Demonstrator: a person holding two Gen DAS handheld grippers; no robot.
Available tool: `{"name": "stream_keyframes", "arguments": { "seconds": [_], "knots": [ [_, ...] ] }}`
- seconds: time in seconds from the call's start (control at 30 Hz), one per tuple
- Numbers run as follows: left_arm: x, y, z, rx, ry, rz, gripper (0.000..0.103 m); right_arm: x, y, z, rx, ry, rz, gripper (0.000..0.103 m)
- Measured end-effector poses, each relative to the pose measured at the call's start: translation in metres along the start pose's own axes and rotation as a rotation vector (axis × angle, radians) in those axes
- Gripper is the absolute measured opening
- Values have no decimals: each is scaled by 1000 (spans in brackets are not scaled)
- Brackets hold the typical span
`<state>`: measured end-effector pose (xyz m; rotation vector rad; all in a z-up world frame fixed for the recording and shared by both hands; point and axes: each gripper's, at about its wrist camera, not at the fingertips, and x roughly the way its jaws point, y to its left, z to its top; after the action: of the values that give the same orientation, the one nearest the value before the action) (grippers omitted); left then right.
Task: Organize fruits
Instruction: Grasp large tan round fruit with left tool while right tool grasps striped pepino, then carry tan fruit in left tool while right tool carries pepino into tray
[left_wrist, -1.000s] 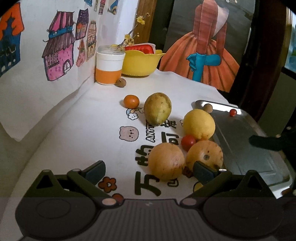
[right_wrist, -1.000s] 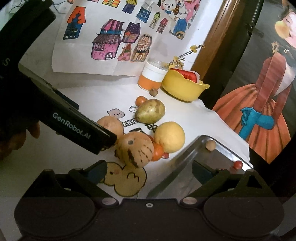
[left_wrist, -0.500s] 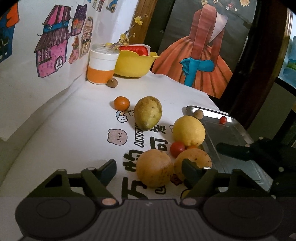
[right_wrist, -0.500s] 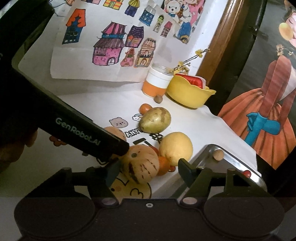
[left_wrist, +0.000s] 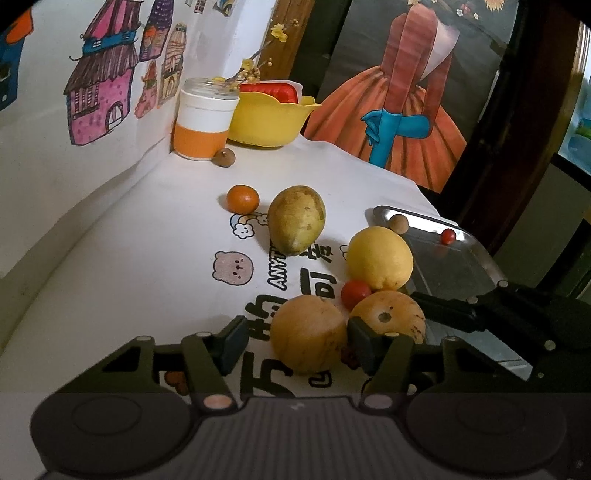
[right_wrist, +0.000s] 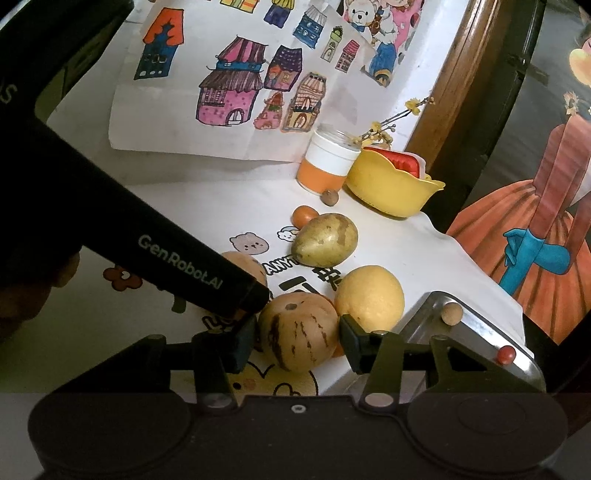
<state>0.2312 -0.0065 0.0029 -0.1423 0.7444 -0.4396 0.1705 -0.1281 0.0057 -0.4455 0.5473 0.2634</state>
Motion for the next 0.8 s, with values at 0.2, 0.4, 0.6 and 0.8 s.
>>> {"name": "stream_keyframes", "arguments": {
  "seconds": [0.2,0.4,0.6,0.8],
  "knots": [
    [1,-3,1,-11,12,-17,48,-4,-4,-3,36,-9,15,50],
    [-5,-5,-2,-39,30,-6,47,-18,-8,-10,73,-17,31,50],
    [-16,-13,-9,-39,48,14,47,-38,-9,-17,102,-36,43,50],
    [-28,-27,-14,-30,50,10,47,-62,-13,-23,119,-61,34,50]
  ]
}}
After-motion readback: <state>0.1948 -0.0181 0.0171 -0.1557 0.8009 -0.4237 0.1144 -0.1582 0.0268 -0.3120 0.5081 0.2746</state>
